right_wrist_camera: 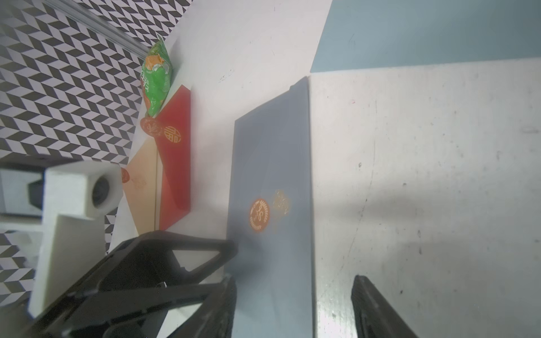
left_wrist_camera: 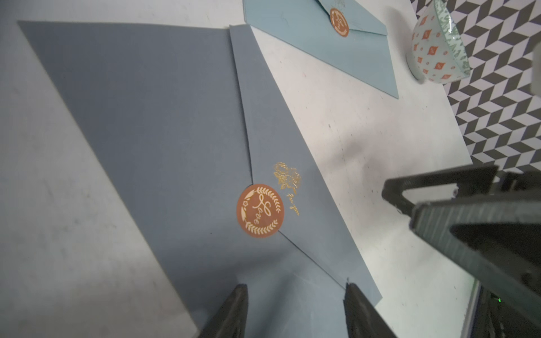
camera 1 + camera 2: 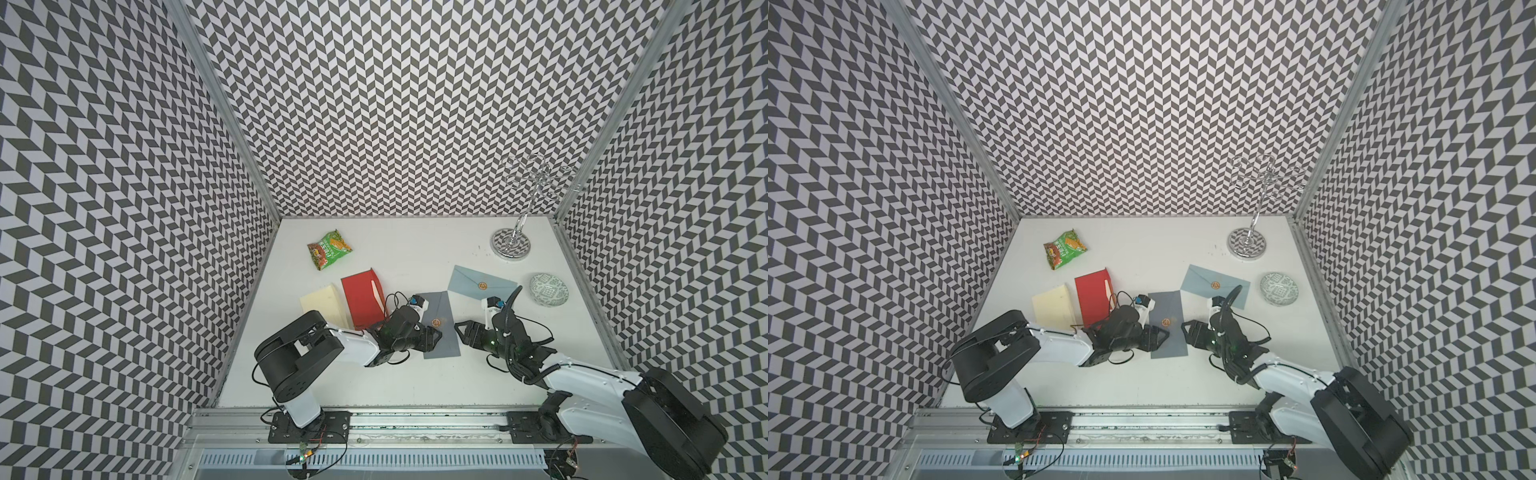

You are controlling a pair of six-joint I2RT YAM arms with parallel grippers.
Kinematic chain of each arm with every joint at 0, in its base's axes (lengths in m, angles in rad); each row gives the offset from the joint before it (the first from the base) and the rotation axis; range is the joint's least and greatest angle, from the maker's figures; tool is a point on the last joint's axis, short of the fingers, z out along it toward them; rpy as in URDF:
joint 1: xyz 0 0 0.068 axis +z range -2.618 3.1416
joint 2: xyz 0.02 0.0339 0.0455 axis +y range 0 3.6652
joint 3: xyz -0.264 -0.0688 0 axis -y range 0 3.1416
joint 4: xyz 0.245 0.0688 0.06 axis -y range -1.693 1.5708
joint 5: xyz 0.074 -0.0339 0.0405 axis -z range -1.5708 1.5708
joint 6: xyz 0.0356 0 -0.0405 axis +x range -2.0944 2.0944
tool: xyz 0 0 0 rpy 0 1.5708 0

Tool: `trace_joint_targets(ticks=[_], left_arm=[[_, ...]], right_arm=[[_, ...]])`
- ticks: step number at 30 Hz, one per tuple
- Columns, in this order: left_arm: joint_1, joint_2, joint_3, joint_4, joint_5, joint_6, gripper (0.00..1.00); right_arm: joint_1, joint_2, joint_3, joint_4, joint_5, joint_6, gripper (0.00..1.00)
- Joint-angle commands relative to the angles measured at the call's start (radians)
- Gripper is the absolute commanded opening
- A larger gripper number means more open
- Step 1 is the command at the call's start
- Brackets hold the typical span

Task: Open the envelope
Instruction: Move the envelope to the center of the board.

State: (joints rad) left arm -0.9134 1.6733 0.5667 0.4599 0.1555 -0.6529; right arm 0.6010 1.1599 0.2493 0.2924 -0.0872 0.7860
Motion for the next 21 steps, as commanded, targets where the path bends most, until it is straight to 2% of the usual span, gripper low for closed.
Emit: trace_joint_targets(ticks=[1,6,12,18,21], left_arm=[[-0.047,-0.014,-0.082,-0.038,0.025,-0.016,0.55],[-0.115,-0.093,-0.123,-0.053,-0.027,-0.037,0.55],[-0.116,-0.228,-0.134,-0.050,-0.055,-0.046,0.57],[-0.103,-0.376,-0.184,-0.092,-0.192,-0.075,0.62],[-0.076,-0.408,-0.215,-0.076,-0.185,-0.085,0.63]], right_arm=[[-0.009,0.009,-0.007,0.065,-0.026,-0.005,0.64],[-0.010,0.018,-0.012,0.104,-0.100,-0.045,0.63],[-0.010,0.054,0.009,0.110,-0.162,-0.090,0.60],[-0.010,0.103,0.012,0.156,-0.235,-0.112,0.57],[-0.009,0.123,0.016,0.169,-0.254,-0.117,0.57]])
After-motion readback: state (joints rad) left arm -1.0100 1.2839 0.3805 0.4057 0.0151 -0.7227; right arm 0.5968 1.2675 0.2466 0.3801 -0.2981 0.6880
